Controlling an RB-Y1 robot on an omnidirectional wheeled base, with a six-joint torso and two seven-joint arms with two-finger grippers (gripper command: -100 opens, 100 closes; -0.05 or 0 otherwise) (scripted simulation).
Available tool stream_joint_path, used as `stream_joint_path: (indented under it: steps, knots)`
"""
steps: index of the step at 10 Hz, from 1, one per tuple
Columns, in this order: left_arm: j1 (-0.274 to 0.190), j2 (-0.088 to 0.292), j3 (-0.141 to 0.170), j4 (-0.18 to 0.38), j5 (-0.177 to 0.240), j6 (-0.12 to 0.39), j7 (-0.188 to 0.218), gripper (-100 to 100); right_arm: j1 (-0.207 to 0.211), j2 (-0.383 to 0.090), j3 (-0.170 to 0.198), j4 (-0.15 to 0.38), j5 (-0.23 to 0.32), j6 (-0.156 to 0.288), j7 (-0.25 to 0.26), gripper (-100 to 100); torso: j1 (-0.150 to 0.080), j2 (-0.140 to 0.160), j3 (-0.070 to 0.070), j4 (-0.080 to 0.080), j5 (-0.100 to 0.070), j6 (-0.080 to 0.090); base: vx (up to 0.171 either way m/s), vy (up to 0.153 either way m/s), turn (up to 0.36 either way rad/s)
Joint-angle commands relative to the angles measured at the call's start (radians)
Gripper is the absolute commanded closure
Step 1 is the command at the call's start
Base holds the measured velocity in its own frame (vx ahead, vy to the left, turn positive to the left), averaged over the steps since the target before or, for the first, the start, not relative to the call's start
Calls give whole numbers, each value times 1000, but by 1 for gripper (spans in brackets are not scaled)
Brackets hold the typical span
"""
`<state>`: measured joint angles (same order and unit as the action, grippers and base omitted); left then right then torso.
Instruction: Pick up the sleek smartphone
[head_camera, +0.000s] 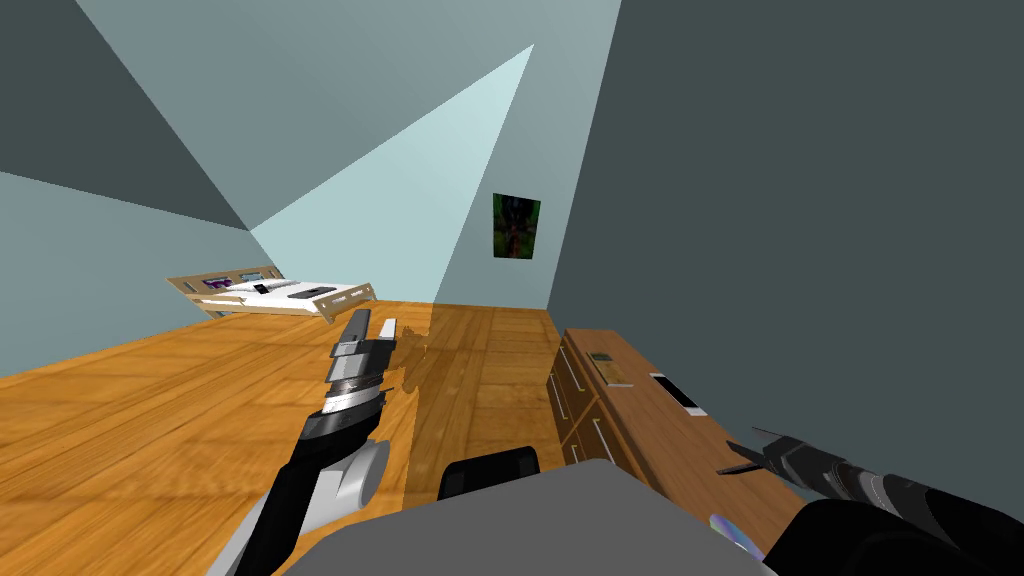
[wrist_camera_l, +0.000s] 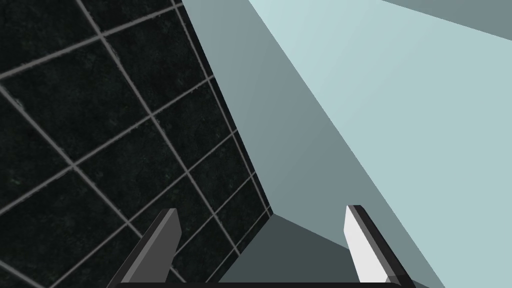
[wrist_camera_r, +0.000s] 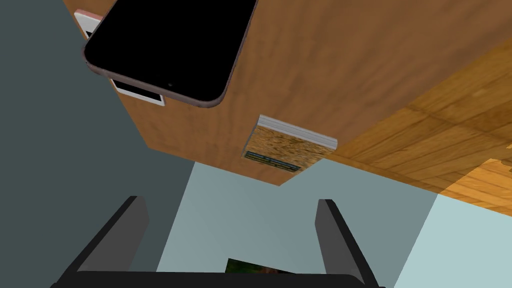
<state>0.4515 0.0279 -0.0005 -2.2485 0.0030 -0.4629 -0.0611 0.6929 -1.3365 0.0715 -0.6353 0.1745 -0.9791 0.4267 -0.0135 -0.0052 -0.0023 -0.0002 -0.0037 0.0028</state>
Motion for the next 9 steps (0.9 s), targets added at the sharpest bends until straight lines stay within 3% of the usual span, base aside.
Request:
stream_joint_path:
  steps: [1, 7, 9]
  knots:
    - [0, 0, 0, 0, 0, 0, 0, 0, 16, -23, 22, -3, 36, 3, -34, -100, 0, 0, 0, 0, 0, 0, -64, -46, 112]
    - [0, 0, 0, 0, 0, 0, 0, 0, 33, -69, 88, 4, 142, 5, -110, -100, 0, -1, -1, 0, 0, 0, -42, -54, 77]
    - [0, 0, 0, 0, 0, 0, 0, 0, 35, -70, 87, 3, 142, 6, -111, -100, 0, -1, -1, 0, 0, 0, -25, -35, 36]
